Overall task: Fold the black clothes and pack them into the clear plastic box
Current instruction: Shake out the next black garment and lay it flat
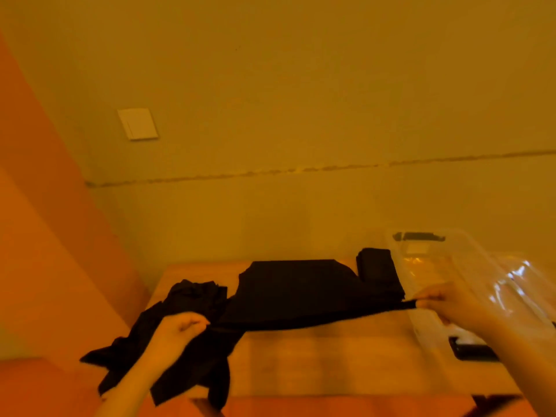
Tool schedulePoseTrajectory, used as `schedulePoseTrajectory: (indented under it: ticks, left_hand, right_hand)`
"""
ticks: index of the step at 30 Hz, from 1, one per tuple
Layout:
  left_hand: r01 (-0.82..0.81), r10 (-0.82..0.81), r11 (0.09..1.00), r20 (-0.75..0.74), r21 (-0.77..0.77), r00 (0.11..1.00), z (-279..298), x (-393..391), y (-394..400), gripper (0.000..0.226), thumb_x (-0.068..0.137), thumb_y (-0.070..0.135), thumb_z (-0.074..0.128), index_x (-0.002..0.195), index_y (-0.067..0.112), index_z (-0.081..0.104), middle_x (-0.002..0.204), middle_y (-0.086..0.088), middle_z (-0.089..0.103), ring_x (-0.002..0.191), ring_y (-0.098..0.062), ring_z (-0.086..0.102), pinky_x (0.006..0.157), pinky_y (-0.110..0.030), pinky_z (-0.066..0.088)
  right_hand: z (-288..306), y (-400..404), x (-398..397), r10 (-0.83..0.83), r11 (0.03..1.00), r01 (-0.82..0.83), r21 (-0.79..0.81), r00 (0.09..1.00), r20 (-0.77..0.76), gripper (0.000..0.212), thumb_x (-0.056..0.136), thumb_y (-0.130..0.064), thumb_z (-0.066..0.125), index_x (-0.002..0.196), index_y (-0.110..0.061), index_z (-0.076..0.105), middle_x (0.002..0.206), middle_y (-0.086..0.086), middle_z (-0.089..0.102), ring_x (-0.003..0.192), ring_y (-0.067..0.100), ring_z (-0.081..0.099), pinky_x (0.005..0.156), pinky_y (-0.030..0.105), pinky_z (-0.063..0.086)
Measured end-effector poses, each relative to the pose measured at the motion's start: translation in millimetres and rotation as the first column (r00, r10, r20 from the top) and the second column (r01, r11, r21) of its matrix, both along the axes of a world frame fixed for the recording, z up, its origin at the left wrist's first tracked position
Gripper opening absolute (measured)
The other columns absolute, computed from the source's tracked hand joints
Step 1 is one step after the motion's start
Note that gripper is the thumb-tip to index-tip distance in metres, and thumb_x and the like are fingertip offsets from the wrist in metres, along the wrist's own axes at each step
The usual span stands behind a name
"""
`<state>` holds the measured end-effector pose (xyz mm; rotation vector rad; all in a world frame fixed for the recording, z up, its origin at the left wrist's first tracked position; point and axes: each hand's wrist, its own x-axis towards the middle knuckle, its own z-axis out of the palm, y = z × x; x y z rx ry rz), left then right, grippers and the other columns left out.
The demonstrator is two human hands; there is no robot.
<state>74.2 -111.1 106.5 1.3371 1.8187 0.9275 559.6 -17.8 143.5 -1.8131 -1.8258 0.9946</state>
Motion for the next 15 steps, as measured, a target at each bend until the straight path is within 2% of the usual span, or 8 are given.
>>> schedulePoseTrajectory:
  ticks: [4,8,10,13,15]
  left_hand:
    - [0.060,-0.062,0.989,-0.012,-0.136,0.998,-31.4,-2.7,-33.9,0.028,0.082,-0.003,0.064,0.067,0.020,0.070,0.061,0.007,0.068,0.058,0.007,0.059,0.060,-0.007,0.043]
    - [0.116,-0.126,0.971,-0.033,-0.211,0.992,-39.6,-4.3,-50.8,0.025,0.083,0.001,0.065,0.067,0.020,0.071,0.053,0.002,0.060,0.050,-0.003,0.052,0.053,-0.013,0.037]
    - [0.121,-0.131,0.968,-0.033,-0.220,0.991,-38.5,-4.3,-54.2,0.021,0.083,0.002,0.064,0.072,0.018,0.072,0.057,0.000,0.065,0.057,-0.008,0.059,0.058,-0.015,0.042]
    - [0.072,-0.070,0.984,0.020,-0.164,0.997,-27.8,-1.5,-51.6,0.021,0.084,0.000,0.063,0.074,0.016,0.072,0.068,0.001,0.071,0.077,-0.018,0.066,0.068,-0.021,0.051]
    - [0.086,-0.087,0.987,0.001,-0.135,0.996,-16.5,1.2,-46.4,0.021,0.085,0.001,0.062,0.075,0.018,0.071,0.071,0.002,0.070,0.076,-0.011,0.065,0.064,-0.019,0.051]
  right_hand:
    - [-33.0,-35.5,8.3,0.035,0.993,-0.032,-0.115,0.999,0.026,0.013,0.083,-0.002,0.066,0.075,-0.009,0.072,0.037,-0.001,0.050,0.031,0.005,0.042,0.039,0.019,0.037]
    - [-35.5,-52.9,9.9,0.103,0.969,-0.086,-0.230,0.993,0.063,0.008,0.084,-0.008,0.065,0.082,-0.012,0.072,0.041,0.000,0.051,0.034,0.006,0.042,0.045,0.020,0.039]
    - [-32.3,-55.3,9.8,0.102,0.963,-0.082,-0.257,0.992,0.068,0.007,0.085,-0.010,0.064,0.086,-0.012,0.071,0.043,0.001,0.051,0.034,0.005,0.041,0.045,0.019,0.039]
    - [-27.1,-53.4,7.0,0.060,0.973,-0.045,-0.227,0.996,0.060,0.008,0.085,-0.008,0.064,0.090,-0.008,0.071,0.041,0.001,0.047,0.034,0.006,0.039,0.044,0.019,0.037]
    - [-22.7,-49.6,3.4,0.025,0.980,-0.015,-0.197,0.999,0.048,0.008,0.085,-0.007,0.064,0.089,-0.006,0.070,0.039,0.000,0.045,0.032,0.006,0.037,0.040,0.017,0.034]
